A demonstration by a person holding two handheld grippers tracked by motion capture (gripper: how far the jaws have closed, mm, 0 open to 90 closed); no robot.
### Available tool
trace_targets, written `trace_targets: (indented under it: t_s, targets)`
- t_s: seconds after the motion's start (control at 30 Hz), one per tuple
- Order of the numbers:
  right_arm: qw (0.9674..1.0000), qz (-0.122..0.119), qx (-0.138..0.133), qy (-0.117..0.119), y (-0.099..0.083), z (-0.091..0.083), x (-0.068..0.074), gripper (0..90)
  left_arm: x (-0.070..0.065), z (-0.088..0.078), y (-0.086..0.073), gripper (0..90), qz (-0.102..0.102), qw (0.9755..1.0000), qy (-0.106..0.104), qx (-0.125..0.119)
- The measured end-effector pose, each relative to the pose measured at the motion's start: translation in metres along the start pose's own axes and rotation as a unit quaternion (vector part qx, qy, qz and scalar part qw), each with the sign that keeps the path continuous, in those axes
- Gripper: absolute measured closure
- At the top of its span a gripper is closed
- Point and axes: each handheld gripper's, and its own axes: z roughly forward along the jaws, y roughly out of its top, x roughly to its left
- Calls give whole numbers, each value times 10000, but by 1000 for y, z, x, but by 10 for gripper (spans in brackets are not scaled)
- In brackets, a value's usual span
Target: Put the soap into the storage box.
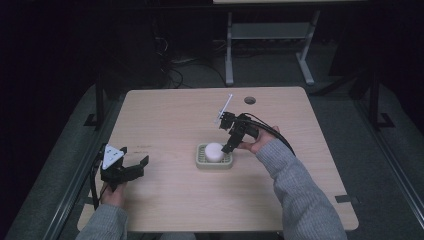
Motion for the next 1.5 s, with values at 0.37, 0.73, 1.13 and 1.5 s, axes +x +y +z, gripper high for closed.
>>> trace_targets:
  t_s: [0.37, 0.73, 1.13, 1.5]
  targets:
    - [9999, 95, -23, -29, -14, -4, -4, 238, 0, 0, 0, 129, 8, 10000, -5, 5]
    - [9998, 190, -9, 29, -23, -7, -6, 248, 0, 0, 0, 129, 6, 10000, -4, -2]
    - [9996, 286, -51, -68, -37, -13, -10, 246, 0, 1, 0, 129, 37, 10000, -11, 41]
    - [9990, 420, -69, -97, -51, -16, -11, 246, 0, 1, 0, 129, 30, 10000, 20, 16]
